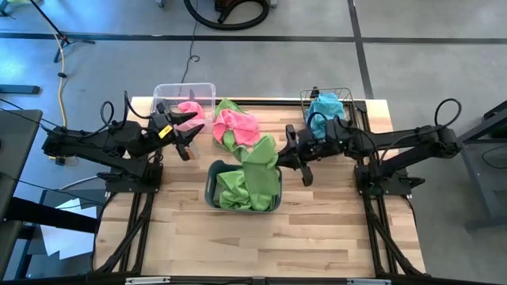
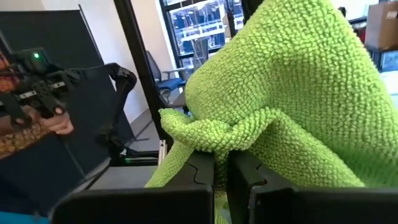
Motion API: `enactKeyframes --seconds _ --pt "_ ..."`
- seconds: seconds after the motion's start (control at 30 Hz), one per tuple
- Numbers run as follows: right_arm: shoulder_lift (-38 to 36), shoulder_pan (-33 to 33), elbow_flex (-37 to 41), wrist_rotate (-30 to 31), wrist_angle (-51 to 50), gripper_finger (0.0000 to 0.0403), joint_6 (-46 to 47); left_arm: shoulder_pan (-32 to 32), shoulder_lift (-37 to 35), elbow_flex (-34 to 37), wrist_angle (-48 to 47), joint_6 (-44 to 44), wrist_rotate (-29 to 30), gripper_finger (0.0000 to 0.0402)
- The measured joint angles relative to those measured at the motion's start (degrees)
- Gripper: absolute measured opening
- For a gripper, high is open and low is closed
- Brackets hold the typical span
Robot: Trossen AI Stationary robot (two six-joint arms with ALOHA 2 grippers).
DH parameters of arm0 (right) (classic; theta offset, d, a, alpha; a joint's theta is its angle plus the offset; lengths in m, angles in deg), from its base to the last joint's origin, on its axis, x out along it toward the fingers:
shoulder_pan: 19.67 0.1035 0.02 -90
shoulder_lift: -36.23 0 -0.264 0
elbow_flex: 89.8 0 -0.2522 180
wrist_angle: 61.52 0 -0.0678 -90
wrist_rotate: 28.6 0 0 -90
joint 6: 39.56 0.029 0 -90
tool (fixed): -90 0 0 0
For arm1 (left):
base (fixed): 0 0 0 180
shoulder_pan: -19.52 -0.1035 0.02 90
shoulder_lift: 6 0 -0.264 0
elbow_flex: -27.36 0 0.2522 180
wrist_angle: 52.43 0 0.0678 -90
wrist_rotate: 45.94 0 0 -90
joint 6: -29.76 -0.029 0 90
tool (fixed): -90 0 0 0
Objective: Sort microfiber towel by color & place in baskets
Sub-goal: Put the green microfiber cloth into the blue bin
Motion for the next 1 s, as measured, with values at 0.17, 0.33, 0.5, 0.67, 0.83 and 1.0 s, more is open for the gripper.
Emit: enactKeyframes --seconds 0.17,0.33,0.5,0.67,0.83,1.0 --pt "0.6 0.0 0.0 0.0 -0.2 0.0 1.4 0.0 0.0 0.0 0.0 -1.8 0.0 0.0193" --pt "1.6 0.0 -0.4 0.0 -1.0 0.0 4.0 0.0 0.0 0.0 0.0 -1.9 0.0 0.0193" --pt "5.8 0.8 -8.5 0.3 -14.1 0.0 2.1 0.0 0.0 0.0 0.1 -2.8 0.5 0.0193" --pt "13.6 0.5 -20.3 1.7 -31.3 0.0 10.0 0.0 0.0 0.0 0.2 -6.6 2.2 0.0193" --pt "21.8 0.0 -28.6 -0.1 -39.8 0.0 17.1 0.0 0.0 0.0 0.2 -7.5 2.2 0.0193" --pt "28.5 -0.1 -32.6 -4.5 -42.2 0.0 27.8 0.0 0.0 0.0 0.2 -11.4 2.2 0.0193"
